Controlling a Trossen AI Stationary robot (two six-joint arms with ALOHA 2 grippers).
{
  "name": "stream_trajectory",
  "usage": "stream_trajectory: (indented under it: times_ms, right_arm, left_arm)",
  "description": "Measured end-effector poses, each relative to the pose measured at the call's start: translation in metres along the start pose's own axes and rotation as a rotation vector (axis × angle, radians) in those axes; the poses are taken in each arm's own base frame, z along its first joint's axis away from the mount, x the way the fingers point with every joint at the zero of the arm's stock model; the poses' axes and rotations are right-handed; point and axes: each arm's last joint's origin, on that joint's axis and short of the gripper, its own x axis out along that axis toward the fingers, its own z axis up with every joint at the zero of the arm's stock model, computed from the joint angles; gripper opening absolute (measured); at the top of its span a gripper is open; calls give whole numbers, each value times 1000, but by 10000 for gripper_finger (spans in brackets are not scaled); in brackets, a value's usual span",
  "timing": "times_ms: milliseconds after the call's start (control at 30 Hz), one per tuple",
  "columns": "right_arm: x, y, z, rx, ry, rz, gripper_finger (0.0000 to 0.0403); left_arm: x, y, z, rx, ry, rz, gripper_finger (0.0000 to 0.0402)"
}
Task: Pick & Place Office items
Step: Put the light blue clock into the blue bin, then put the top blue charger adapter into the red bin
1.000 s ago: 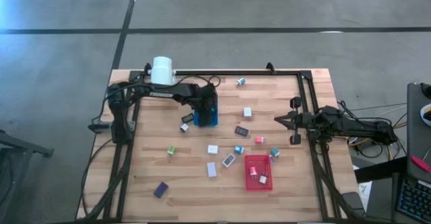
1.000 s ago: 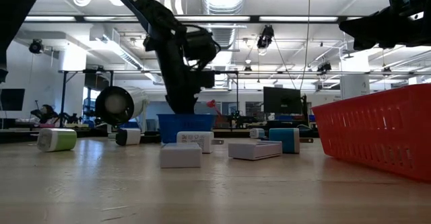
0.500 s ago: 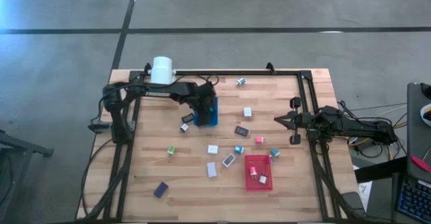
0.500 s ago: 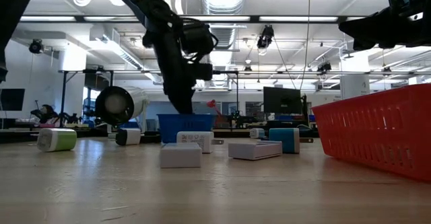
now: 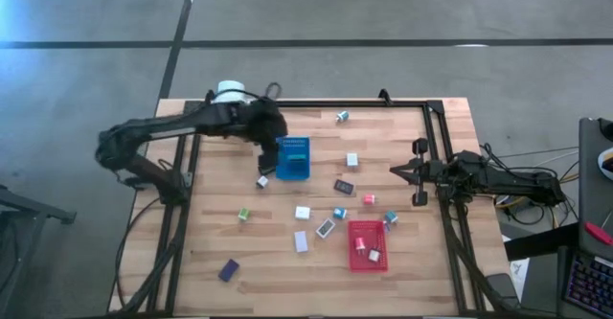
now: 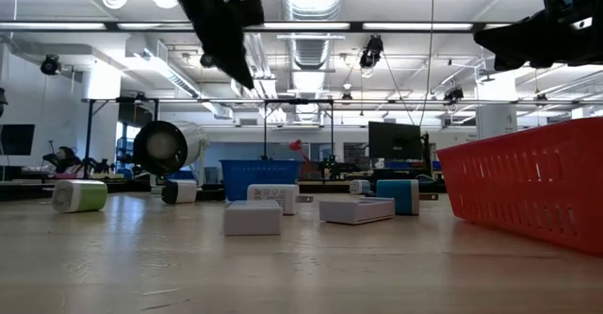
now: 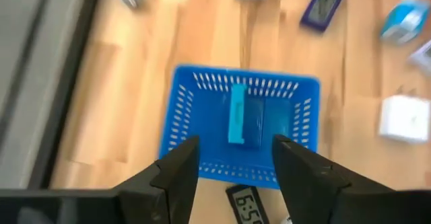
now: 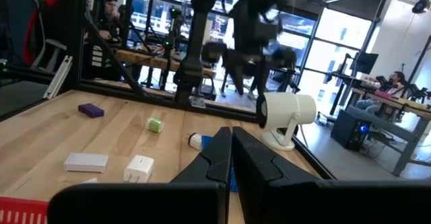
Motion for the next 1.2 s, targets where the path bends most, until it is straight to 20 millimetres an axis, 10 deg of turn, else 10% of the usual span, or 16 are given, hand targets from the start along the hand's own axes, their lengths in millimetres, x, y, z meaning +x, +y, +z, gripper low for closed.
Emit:
stream_trajectory:
  times_ms: [367,567,1200]
  right_arm:
    - [0,0,0,8,-1,0,8]
    - [0,0,0,8,-1,0,8]
    - [0,0,0,0,-3,0,8]
  left_arm:
    - [-67,-15,-55,-2,-429,97,86]
    - [-74,-24,-95,-16,-636,132,7]
    - [-60,-46,-180,68,-1006,171,2]
